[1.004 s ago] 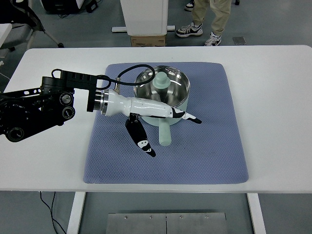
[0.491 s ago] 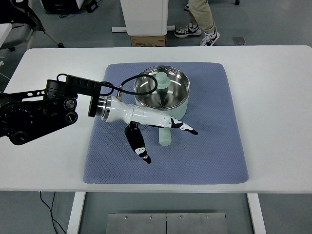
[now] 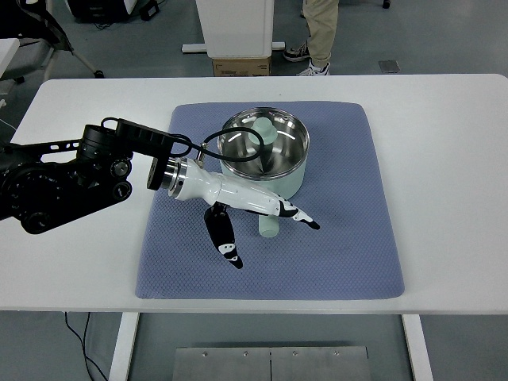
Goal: Rotate green pot handle
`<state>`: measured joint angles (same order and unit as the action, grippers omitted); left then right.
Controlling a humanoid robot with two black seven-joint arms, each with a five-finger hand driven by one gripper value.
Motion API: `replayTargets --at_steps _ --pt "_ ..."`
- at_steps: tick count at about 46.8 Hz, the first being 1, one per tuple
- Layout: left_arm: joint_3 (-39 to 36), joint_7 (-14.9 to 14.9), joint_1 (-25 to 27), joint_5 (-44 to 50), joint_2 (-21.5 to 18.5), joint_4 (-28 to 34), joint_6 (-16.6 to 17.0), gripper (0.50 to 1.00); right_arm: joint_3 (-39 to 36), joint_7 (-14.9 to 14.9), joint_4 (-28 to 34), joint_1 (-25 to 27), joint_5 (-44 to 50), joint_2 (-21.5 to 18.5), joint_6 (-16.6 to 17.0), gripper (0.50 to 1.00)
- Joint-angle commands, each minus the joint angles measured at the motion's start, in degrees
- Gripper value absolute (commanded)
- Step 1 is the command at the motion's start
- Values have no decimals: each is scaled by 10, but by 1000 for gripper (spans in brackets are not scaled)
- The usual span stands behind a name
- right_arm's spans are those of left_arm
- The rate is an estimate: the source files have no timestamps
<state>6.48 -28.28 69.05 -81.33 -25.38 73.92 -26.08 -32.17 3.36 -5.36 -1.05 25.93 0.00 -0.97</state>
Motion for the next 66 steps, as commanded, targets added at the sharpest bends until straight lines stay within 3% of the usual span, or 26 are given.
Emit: replayTargets --at_steps 1,66 --pt "-2 1 6 -8 7 -1 -2 1000 0 1 0 0 0 0 0 1000" --pt "-45 -6 64 -120 -4 -1 -34 1000 0 1 0 0 0 0 0 1000"
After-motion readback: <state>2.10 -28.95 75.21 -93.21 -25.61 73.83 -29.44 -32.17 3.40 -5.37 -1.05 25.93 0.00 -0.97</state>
